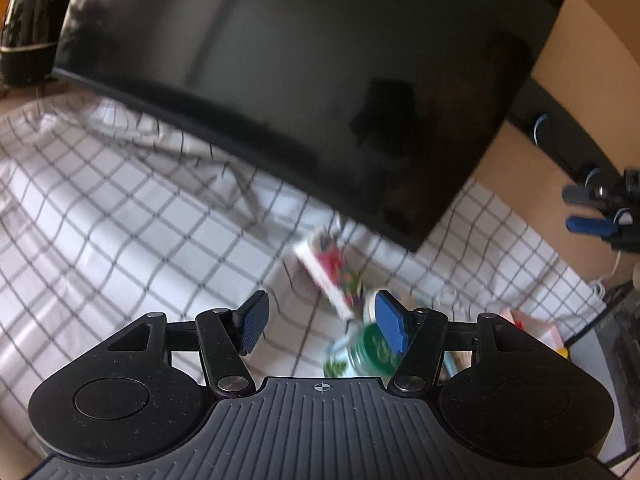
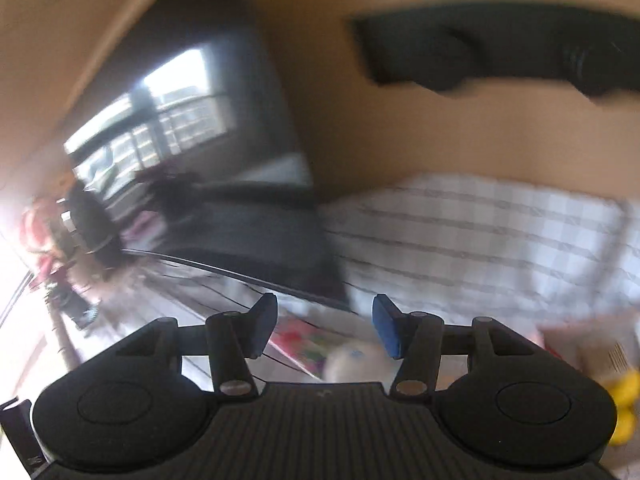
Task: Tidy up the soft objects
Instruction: 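Move both open tools back over the remaining items on the cloth, then grasp the pink-and-white tissue pack with the left tool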
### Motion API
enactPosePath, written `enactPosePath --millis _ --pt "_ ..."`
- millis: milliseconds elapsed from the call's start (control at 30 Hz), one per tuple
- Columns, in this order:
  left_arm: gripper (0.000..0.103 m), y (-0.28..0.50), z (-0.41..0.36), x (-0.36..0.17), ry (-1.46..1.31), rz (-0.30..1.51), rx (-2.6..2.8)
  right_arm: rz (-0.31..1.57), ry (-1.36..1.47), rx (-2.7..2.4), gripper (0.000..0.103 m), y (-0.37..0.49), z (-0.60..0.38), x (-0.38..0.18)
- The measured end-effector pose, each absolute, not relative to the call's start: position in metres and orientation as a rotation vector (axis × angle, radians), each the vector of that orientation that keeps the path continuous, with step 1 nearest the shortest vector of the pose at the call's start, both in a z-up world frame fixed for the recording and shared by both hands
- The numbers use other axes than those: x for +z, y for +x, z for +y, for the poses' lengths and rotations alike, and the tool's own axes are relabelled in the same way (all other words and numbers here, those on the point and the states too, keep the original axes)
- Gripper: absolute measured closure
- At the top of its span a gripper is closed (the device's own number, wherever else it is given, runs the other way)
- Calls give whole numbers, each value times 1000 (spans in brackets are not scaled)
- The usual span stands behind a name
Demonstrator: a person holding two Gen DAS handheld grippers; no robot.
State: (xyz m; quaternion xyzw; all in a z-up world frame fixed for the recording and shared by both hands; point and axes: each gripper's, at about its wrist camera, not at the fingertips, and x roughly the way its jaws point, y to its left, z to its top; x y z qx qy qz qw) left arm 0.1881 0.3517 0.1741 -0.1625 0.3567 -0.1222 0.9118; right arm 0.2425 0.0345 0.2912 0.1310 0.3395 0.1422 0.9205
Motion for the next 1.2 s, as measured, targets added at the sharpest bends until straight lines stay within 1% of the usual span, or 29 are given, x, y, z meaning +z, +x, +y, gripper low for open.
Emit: enactPosePath --millis 67,133,267,400,433,500,533,567,667,767,900,1100,1200 --pt "40 196 355 175 -343 726 -259 677 223 346 40 248 52 300" --pt "40 206 355 168 -356 746 -279 673 160 394 33 251 66 301" --pt "40 233 349 138 -430 829 -314 725 -6 428 32 263 78 275" --pt "40 262 337 110 -502 885 -337 885 24 427 32 303 71 228" --pt "40 268 333 106 -507 890 -341 922 47 420 33 315 69 217" --pt "40 284 322 95 -502 901 -358 990 64 401 45 337 62 191" --pt "40 292 317 89 -501 908 -364 1017 60 391 58 345 60 181" --pt "40 300 312 82 -497 922 -371 1042 57 375 62 351 59 169" --pt "40 322 296 62 -456 959 -343 1075 75 346 62 361 51 145" --pt "40 337 289 45 -479 977 -332 1108 128 324 62 372 42 125" --pt "40 350 282 43 -462 917 -339 1151 148 284 62 388 44 106" --pt "41 361 270 46 -408 845 -350 1180 164 277 62 387 36 98" --pt "47 365 264 46 -360 851 -344 1157 138 284 61 381 29 106"
